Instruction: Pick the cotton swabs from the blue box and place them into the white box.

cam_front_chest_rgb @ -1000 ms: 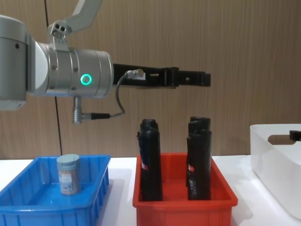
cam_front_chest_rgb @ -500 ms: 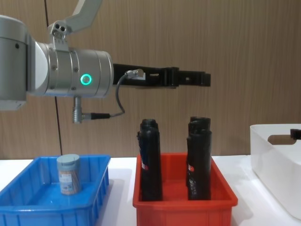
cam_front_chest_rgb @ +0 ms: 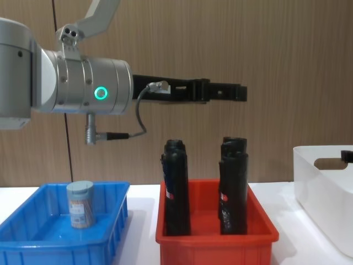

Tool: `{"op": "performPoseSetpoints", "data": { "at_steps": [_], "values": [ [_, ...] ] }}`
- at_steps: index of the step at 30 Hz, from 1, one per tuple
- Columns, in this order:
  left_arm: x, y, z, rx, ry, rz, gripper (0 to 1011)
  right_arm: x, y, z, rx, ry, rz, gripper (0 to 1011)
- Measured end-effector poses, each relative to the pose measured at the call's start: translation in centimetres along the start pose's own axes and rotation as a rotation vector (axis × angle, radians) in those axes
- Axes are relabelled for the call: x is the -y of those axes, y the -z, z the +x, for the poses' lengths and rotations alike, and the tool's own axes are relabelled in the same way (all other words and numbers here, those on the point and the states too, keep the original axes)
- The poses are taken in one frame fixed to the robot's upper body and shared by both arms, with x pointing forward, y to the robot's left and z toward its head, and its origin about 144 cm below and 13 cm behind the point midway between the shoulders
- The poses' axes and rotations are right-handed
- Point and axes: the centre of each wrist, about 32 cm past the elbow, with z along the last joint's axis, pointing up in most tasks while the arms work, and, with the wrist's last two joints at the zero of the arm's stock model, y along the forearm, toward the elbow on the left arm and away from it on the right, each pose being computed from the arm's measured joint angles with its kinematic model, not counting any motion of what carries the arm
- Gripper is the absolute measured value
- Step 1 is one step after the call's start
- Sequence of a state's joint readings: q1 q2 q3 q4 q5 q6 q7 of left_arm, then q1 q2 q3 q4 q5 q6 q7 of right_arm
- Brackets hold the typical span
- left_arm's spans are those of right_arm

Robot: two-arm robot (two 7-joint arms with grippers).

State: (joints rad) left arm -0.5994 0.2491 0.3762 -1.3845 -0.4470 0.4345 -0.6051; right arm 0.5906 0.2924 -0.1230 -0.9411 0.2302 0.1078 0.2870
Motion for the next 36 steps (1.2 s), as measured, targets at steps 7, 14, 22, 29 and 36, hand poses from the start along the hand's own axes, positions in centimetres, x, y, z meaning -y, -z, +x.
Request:
{"op": "performPoseSetpoints", "data": {
  "at_steps": [7,14,22,29,36],
  "values": [
    [0.0,0.0,0.0,0.000,0.000,0.000,1004,0.0,0.0,0.0,0.000,0.000,0.001,1002],
    [0.0,0.0,0.0,0.000,0.000,0.000,1004,0.0,0.0,0.0,0.000,-0.001,0.001,1002],
    [0.0,0.0,0.0,0.000,0.000,0.000,1004,0.0,0.0,0.0,0.000,-0.001,0.000,1002],
    [-0.2,0.6,-0.2,0.013,-0.025,0.000,1004,0.3,0.2,-0.4,0.006,-0.004,0.006,1002],
    [-0.8,2.1,-1.1,0.067,-0.111,-0.008,1004,1.4,0.8,-1.5,0.021,-0.011,0.029,1002]
  ]
}}
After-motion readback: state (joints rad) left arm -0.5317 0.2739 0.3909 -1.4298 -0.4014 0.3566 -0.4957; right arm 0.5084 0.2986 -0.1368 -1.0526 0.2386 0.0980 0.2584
